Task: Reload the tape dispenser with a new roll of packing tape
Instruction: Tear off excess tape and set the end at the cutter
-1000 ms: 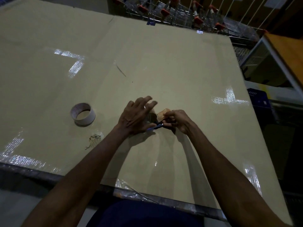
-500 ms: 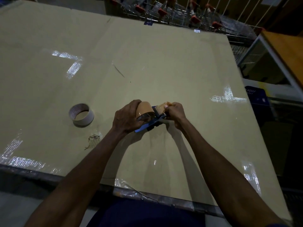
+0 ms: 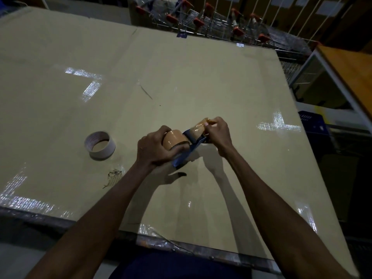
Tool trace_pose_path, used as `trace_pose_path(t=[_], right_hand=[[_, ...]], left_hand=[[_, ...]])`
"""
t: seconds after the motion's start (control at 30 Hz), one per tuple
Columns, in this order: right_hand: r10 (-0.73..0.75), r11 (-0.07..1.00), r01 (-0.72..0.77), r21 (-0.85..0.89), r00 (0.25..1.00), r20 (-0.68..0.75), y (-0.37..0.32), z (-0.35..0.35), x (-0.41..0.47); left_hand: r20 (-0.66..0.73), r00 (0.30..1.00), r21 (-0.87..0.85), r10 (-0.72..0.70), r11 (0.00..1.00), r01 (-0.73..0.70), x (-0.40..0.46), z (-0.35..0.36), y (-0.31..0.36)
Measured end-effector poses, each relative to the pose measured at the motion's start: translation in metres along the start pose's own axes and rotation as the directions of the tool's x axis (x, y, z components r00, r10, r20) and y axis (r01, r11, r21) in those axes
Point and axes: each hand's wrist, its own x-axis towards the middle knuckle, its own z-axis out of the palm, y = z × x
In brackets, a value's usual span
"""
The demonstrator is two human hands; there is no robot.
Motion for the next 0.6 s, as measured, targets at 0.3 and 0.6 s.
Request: trace_pose_path(t=[0.3,0.6], right_hand=[[-0.145,0.987,0.126,0.096,0.963,0.227,-0.034,-0.008,0.001],[-0.164,0.982,0.13,0.138,0.949,0.271,-0.036,-0.004,-0.006]], left_hand=[[0.501,0.842,-0.331,-0.202,0.854,0.402,0.058,-0.002,0.013],[0.611,0.791,-0.459,-0.011,0.809,0.366,0.051,-0.002,0.022]])
